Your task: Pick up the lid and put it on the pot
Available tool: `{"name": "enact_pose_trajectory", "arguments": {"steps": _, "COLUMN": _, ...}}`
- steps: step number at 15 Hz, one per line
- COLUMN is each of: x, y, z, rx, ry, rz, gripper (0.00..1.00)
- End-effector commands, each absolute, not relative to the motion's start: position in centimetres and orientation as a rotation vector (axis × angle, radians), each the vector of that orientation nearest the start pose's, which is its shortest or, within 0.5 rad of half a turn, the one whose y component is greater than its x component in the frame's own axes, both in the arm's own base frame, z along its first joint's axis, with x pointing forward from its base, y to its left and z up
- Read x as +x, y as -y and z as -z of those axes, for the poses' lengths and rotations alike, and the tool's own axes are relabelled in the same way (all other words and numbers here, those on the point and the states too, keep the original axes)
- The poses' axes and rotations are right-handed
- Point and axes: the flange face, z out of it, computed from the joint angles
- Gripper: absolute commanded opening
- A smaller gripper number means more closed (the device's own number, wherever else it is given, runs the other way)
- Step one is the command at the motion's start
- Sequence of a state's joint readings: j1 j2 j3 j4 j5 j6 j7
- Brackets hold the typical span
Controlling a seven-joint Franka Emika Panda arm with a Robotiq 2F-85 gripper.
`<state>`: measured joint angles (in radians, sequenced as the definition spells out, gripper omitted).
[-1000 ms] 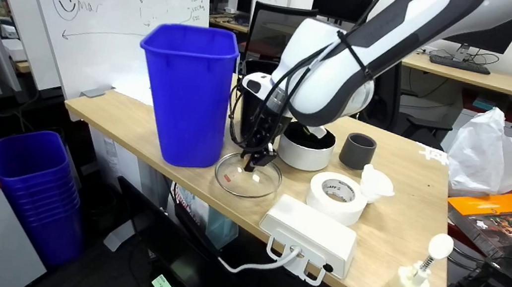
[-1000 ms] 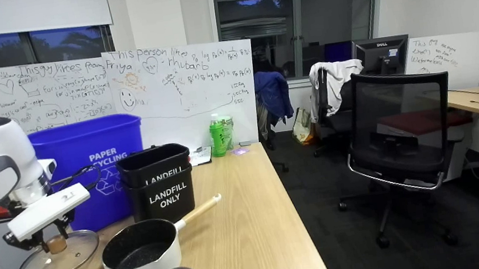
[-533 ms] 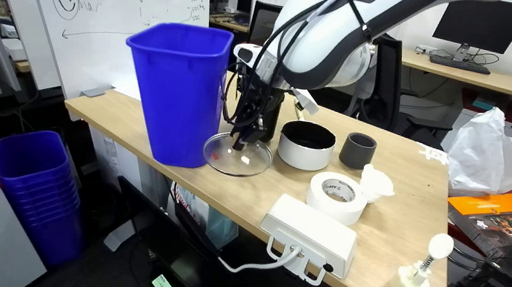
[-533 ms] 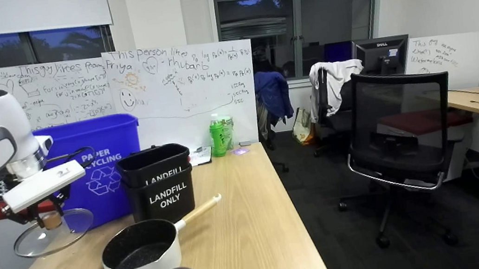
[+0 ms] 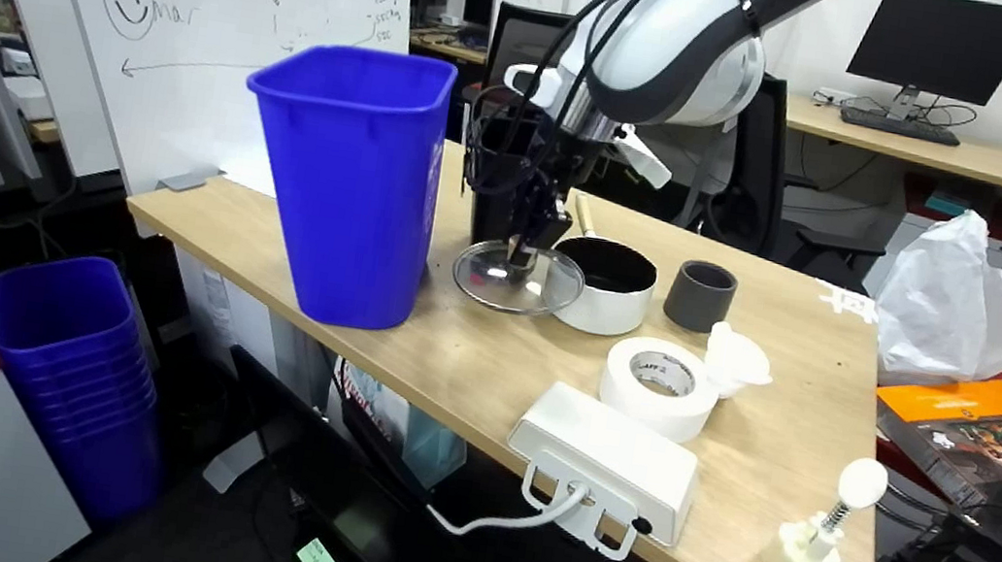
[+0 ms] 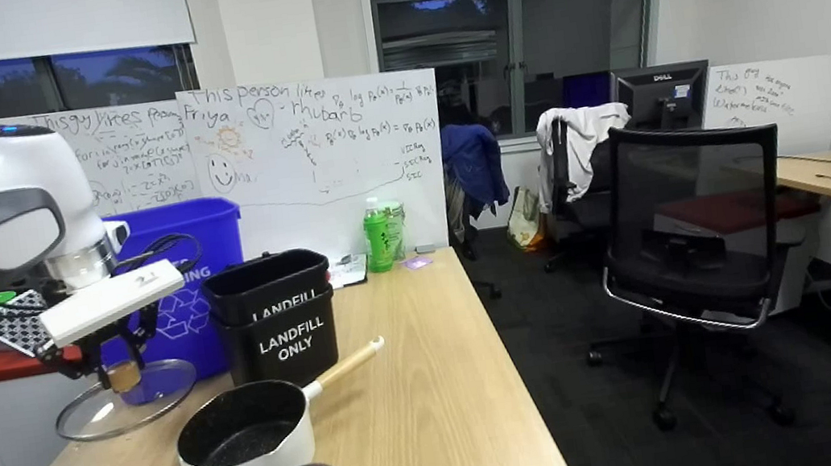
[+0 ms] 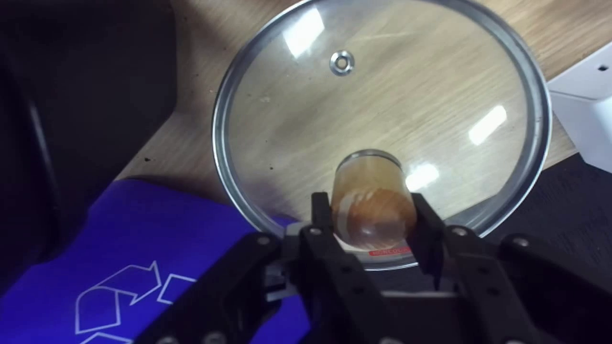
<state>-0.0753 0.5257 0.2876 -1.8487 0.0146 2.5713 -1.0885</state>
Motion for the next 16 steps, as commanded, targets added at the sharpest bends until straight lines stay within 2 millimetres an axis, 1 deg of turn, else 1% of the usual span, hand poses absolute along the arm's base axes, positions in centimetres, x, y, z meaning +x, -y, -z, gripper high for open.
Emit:
{"name": "enact_pose_trajectory", "arguments": {"steps": 1, "x": 65.5, "y": -11.8, "z": -29.7, "rx": -2.5, "ry": 1.831, "rz": 0.396, "gripper": 0.17}}
{"name": "enact_pose_trajectory", "arguments": {"steps": 4, "x": 65.3, "y": -10.6, "z": -30.8, "rx": -2.553, "ry": 1.849, "rz": 0.373, "gripper": 0.17}}
{"name": "enact_pose_trajectory", "arguments": {"steps": 9, "x": 65.1, "y": -6.7, "z": -32.5, "rx": -2.726, "ry": 1.885, "rz": 0.359, "gripper": 0.17}}
{"name": "enact_pose_trajectory", "arguments": {"steps": 12, "x": 64.8, "y": -4.6, "z": -33.9, "rx": -2.847, "ry": 1.89, "rz": 0.311, "gripper": 0.17}}
{"name": "enact_pose_trajectory", "arguments": {"steps": 13, "x": 64.7, "y": -4.3, "z": -34.3, "rx": -2.878, "ry": 1.879, "rz": 0.307, "gripper": 0.17}}
{"name": "enact_pose_trajectory", "arguments": {"steps": 15, "x": 64.5, "y": -5.0, "z": -34.6, "rx": -2.904, "ry": 1.805, "rz": 0.338, "gripper": 0.17}}
{"name": "enact_pose_trajectory", "arguments": {"steps": 16, "x": 65.2, "y": -4.5, "z": -34.1, "rx": -2.874, "ry": 1.833, "rz": 0.322, "gripper": 0.42}}
